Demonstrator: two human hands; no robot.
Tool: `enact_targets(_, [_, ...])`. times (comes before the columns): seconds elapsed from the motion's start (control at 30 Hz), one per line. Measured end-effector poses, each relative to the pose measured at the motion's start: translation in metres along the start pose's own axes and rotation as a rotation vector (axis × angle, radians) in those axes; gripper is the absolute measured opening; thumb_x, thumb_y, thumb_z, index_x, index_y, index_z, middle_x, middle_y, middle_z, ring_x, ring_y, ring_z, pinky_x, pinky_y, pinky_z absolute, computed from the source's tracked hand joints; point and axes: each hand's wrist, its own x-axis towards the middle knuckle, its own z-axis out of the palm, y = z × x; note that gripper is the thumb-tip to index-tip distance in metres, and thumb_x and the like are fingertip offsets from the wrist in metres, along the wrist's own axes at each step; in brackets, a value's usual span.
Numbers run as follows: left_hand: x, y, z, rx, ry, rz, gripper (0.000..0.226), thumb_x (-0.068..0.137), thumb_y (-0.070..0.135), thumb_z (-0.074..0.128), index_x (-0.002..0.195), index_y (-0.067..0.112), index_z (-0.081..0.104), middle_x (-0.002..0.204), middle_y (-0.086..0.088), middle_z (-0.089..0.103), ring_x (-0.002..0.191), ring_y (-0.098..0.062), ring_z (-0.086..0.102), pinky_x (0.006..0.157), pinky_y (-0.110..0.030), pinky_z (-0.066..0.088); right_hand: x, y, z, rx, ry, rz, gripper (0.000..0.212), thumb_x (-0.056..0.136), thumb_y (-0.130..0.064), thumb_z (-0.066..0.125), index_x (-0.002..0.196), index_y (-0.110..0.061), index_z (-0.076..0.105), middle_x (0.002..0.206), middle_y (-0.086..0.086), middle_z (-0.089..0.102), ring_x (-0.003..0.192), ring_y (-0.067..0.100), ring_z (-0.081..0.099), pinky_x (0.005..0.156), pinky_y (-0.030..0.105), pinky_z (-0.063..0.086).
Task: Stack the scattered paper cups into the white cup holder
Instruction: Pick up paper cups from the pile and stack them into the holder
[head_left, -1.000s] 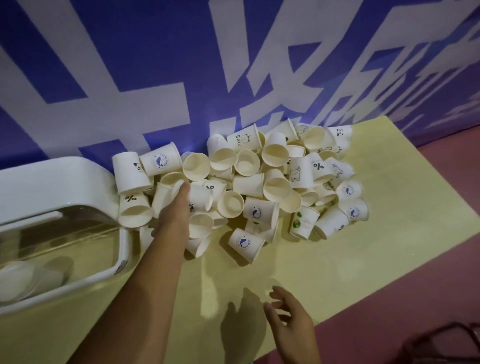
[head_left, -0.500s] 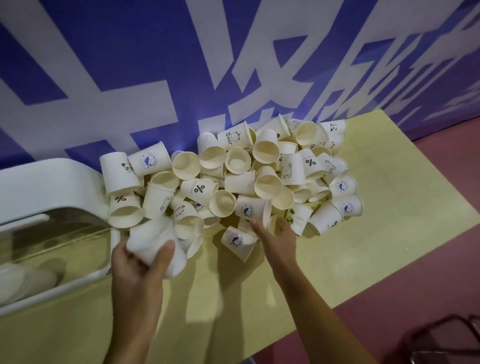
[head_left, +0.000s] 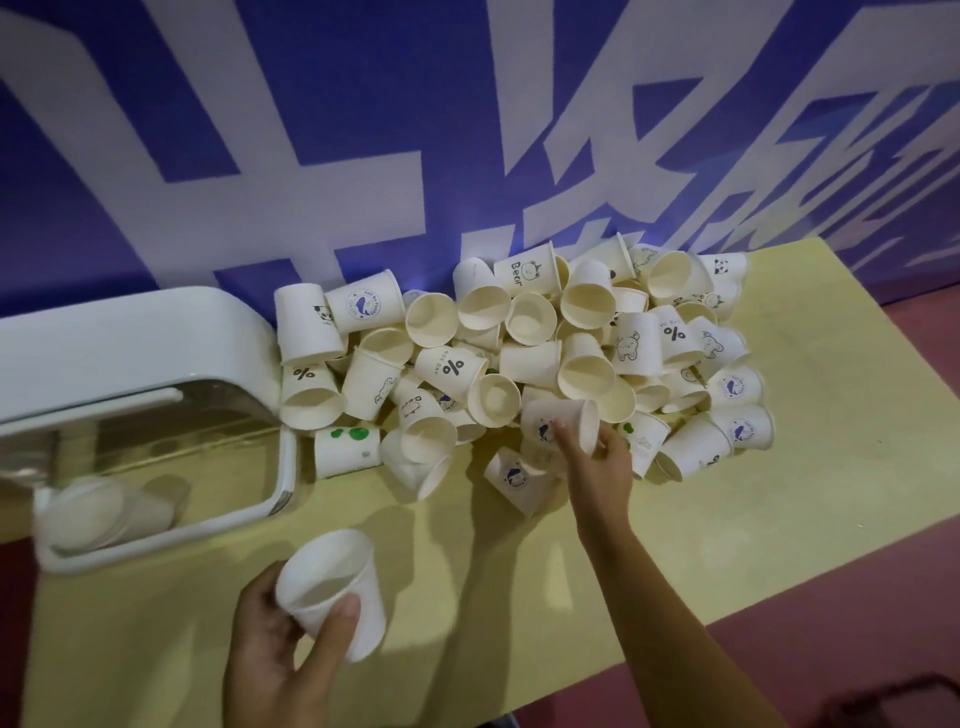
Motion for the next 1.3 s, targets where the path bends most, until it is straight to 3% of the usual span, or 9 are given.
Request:
enact_targets(0.1, [0.009, 0.002, -0.008, -0.031, 0.014, 0.019, 0.055, 0.064, 0.009, 0.094, 0.105, 0.023, 0.059, 0.083, 0.018, 0.075, 0.075, 0.003, 0.070, 0.068, -0.009, 0.054, -0.036, -0.019, -0.014, 0.024, -0.044, -0.044, 0.056, 0.081, -0.044, 0.087, 0.127, -0.026, 0.062, 0.119, -0.009, 0.069, 0.110, 0.011, 0.067, 0.095, 0.042, 0.058])
enact_targets(0.17, [0.015, 0.009, -0.017, -0.055, 0.039, 0.020, 0.064, 0.050, 0.041, 0.084, 0.108, 0.026, 0.059, 0.085, 0.019, 0.074, 0.077, 0.005, 0.068, 0.069, -0.007, 0.052, -0.060, -0.029, -0.021, 0.022, -0.089, -0.083, 0.055, 0.080, -0.041, 0.087, 0.126, -0.030, 0.059, 0.118, -0.014, 0.067, 0.112, 0.006, 0.063, 0.092, 0.035, 0.054])
enact_targets(0.33, [0.035, 0.012, -0.059, -0.011, 0.063, 0.031, 0.048, 0.068, 0.057, 0.069, 0.115, 0.053, 0.063, 0.114, 0.012, 0.074, 0.099, -0.001, 0.069, 0.082, -0.018, 0.054, -0.125, -0.049, -0.012, 0.006, -0.252, -0.201, 0.046, 0.081, -0.042, 0.082, 0.122, -0.032, 0.063, 0.110, -0.015, 0.070, 0.101, 0.001, 0.067, 0.080, 0.028, 0.050])
enact_targets(0.47, [0.046, 0.024, -0.100, 0.016, 0.103, 0.081, 0.048, 0.082, 0.056, 0.064, 0.127, 0.038, 0.062, 0.122, 0.009, 0.072, 0.110, -0.008, 0.068, 0.089, -0.026, 0.052, -0.161, -0.057, 0.027, -0.075, -0.368, -0.297, 0.059, 0.077, -0.069, 0.058, 0.122, -0.031, 0.061, 0.111, -0.019, 0.068, 0.102, -0.010, 0.061, 0.078, 0.018, 0.047])
enact_targets(0.53, [0.053, 0.026, -0.122, 0.010, 0.118, 0.094, 0.051, 0.083, 0.054, 0.066, 0.129, 0.031, 0.062, 0.122, 0.008, 0.071, 0.109, -0.010, 0.068, 0.088, -0.024, 0.052, -0.175, -0.056, 0.051, -0.073, -0.459, -0.261, 0.034, 0.089, -0.056, 0.070, 0.116, -0.037, 0.062, 0.109, -0.022, 0.069, 0.107, 0.003, 0.062, 0.078, 0.015, 0.051])
enact_targets(0.63, [0.065, 0.023, -0.159, 0.026, 0.158, 0.108, 0.055, 0.078, 0.052, 0.069, 0.127, 0.027, 0.061, 0.118, 0.008, 0.071, 0.101, -0.015, 0.068, 0.081, -0.026, 0.053, -0.195, -0.055, 0.089, -0.109, -0.602, -0.307, 0.043, 0.076, -0.031, 0.085, 0.112, -0.036, 0.063, 0.100, -0.030, 0.069, 0.099, -0.002, 0.065, 0.077, 0.029, 0.051])
enact_targets(0.8, [0.089, 0.017, -0.212, 0.046, 0.211, 0.144, 0.058, 0.072, 0.041, 0.072, 0.128, 0.028, 0.061, 0.121, 0.006, 0.070, 0.105, -0.017, 0.069, 0.081, -0.024, 0.054, -0.230, -0.054, 0.142, -0.209, -0.743, -0.432, 0.047, 0.072, -0.042, 0.081, 0.116, -0.046, 0.064, 0.119, -0.016, 0.069, 0.106, 0.006, 0.065, 0.083, 0.025, 0.055])
enact_targets(0.93, [0.113, 0.010, -0.237, 0.088, 0.202, 0.203, 0.054, 0.070, 0.038, 0.077, 0.120, 0.027, 0.060, 0.115, 0.007, 0.067, 0.104, -0.021, 0.067, 0.083, -0.038, 0.057, -0.257, -0.060, 0.176, -0.236, -0.786, -0.454, 0.052, 0.062, -0.058, 0.081, 0.111, -0.051, 0.064, 0.117, -0.019, 0.069, 0.106, 0.003, 0.064, 0.083, 0.017, 0.052])
enact_targets(1.3, [0.176, 0.015, -0.241, 0.191, 0.036, 0.326, 0.069, 0.074, 0.028, 0.092, 0.135, 0.023, 0.060, 0.129, 0.011, 0.067, 0.121, -0.013, 0.064, 0.094, -0.020, 0.051, -0.277, -0.059, 0.217, -0.282, -0.782, -0.431, 0.060, 0.062, -0.060, 0.081, 0.116, -0.040, 0.065, 0.117, -0.021, 0.069, 0.109, 0.003, 0.062, 0.082, 0.008, 0.045])
